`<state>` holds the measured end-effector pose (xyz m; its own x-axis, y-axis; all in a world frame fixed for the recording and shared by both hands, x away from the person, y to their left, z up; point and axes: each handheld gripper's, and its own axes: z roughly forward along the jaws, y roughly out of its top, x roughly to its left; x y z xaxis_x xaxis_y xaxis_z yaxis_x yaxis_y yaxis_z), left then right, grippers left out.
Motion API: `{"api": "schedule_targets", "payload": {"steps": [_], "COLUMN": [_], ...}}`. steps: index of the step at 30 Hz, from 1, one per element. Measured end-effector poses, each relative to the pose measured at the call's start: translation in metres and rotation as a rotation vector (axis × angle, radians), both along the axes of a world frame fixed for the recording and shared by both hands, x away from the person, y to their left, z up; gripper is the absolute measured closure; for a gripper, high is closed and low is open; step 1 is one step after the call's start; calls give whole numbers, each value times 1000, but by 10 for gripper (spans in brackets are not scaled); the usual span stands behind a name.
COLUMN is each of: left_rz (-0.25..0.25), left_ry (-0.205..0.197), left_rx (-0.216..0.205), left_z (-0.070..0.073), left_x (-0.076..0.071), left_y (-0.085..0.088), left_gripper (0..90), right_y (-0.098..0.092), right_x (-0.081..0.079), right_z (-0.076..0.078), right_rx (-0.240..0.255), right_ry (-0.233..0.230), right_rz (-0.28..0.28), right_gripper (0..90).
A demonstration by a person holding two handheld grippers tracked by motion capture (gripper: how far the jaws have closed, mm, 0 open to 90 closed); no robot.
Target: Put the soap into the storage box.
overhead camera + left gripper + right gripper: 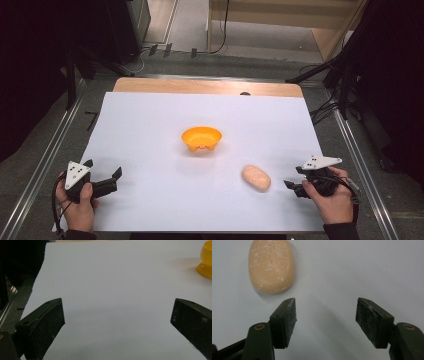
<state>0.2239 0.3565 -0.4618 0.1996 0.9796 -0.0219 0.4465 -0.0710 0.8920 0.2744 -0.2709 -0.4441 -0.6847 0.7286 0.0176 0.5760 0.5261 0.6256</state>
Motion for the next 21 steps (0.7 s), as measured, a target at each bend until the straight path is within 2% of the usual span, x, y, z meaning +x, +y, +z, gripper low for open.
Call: {"api": "schedule_targets", "payload": {"steps": [5, 8, 9, 13, 15, 17, 20, 21], "left_rz": [0, -1, -1, -1, -1, -2, -2, -3], "left_ry": [0, -1, 0, 1, 1, 2, 1, 1], "left_rx": [3, 5, 5, 7, 7, 7, 8, 10], "left_z": [0, 0, 0, 0, 0, 0, 0, 0], "left_x": [0, 0, 0, 0, 0, 0, 0, 0], "left_y": [0, 0, -1, -1, -1, -1, -1, -1], "left_gripper": [0, 0, 0, 0, 0, 0, 0, 0], "right_y": [3, 6, 6, 9, 12, 14, 16, 16], "right_x": [2, 4, 6, 8, 10, 11, 11, 11], "right_z": [1, 2, 4, 6, 7, 8, 10, 12], "right_rx": [4, -13, -12, -48, -75, -67, -73, -62], "right_ry": [21, 39, 47, 55, 54, 78, 72, 86], "right_rz": [0, 20, 20, 35, 59, 82, 82, 104], "right_gripper": [361, 403, 455, 474, 482, 516, 513, 448]}}
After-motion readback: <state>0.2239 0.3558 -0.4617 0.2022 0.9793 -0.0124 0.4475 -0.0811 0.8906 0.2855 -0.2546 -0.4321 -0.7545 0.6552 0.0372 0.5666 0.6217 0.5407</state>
